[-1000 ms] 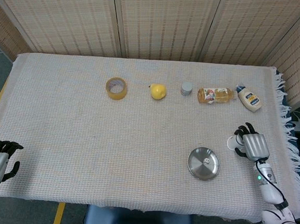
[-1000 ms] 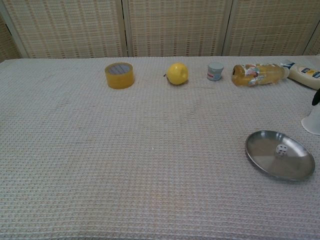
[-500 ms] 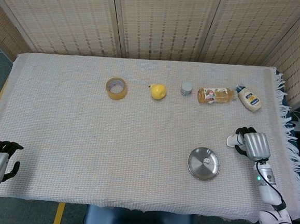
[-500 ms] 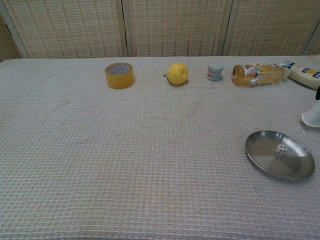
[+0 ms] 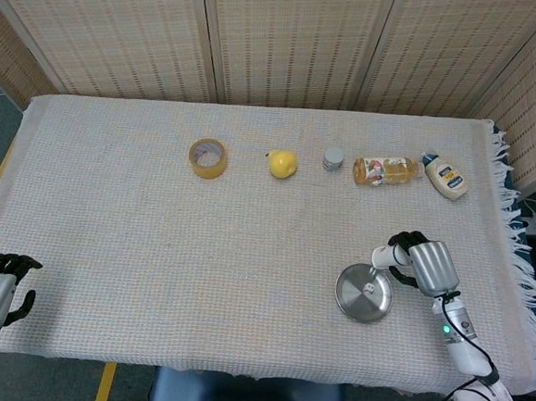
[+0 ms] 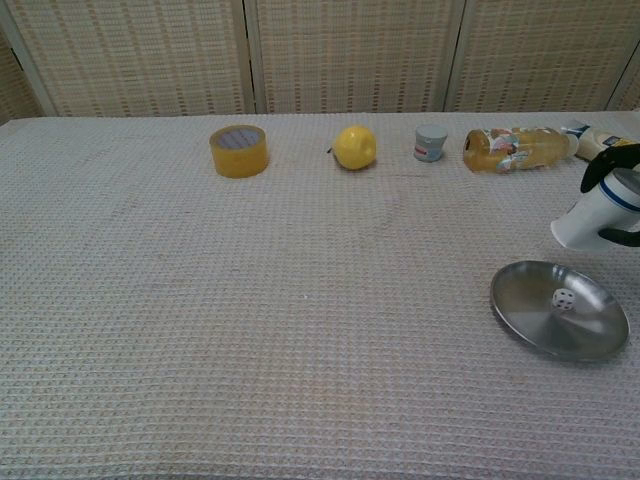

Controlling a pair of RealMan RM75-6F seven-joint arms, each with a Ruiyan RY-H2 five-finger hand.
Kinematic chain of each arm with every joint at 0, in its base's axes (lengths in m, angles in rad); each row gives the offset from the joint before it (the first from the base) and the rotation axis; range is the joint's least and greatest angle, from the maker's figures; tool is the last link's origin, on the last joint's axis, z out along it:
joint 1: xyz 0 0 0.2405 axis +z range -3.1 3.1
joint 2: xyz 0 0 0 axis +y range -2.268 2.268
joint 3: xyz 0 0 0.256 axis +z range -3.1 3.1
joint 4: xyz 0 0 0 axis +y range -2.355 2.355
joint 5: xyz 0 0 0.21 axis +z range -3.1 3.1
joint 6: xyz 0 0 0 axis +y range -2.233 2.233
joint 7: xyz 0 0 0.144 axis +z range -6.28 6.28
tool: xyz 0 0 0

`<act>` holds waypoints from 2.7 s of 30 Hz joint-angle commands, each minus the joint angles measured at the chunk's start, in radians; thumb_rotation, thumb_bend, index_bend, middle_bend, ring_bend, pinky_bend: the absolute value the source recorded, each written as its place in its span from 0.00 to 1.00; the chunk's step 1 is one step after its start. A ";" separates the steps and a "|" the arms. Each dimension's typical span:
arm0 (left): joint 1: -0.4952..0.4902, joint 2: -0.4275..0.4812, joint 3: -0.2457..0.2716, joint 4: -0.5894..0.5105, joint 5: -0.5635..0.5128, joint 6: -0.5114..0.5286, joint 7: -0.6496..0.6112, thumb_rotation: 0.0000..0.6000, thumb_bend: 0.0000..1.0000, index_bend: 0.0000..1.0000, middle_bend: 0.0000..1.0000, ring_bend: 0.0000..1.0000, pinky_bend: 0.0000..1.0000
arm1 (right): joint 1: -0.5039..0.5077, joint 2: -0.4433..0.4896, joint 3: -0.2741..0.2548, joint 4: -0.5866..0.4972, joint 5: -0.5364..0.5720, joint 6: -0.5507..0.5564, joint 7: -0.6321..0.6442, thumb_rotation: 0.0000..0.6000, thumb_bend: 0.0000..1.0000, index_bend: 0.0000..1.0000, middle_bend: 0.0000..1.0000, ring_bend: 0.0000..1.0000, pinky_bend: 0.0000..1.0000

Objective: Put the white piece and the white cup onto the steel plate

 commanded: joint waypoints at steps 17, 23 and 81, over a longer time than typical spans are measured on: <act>-0.001 0.007 0.000 -0.008 -0.009 -0.006 -0.005 1.00 0.46 0.29 0.23 0.15 0.15 | 0.031 0.177 -0.060 -0.366 0.055 -0.232 -0.141 1.00 0.23 0.56 0.46 0.37 0.75; -0.001 0.010 0.001 -0.012 -0.008 -0.004 -0.006 1.00 0.46 0.29 0.23 0.15 0.15 | 0.042 0.134 -0.065 -0.316 0.042 -0.252 -0.123 1.00 0.23 0.56 0.46 0.37 0.75; -0.005 0.019 0.003 -0.025 -0.027 -0.019 -0.007 1.00 0.46 0.29 0.23 0.15 0.15 | 0.047 0.024 -0.151 -0.170 -0.134 -0.142 0.065 1.00 0.23 0.56 0.46 0.37 0.75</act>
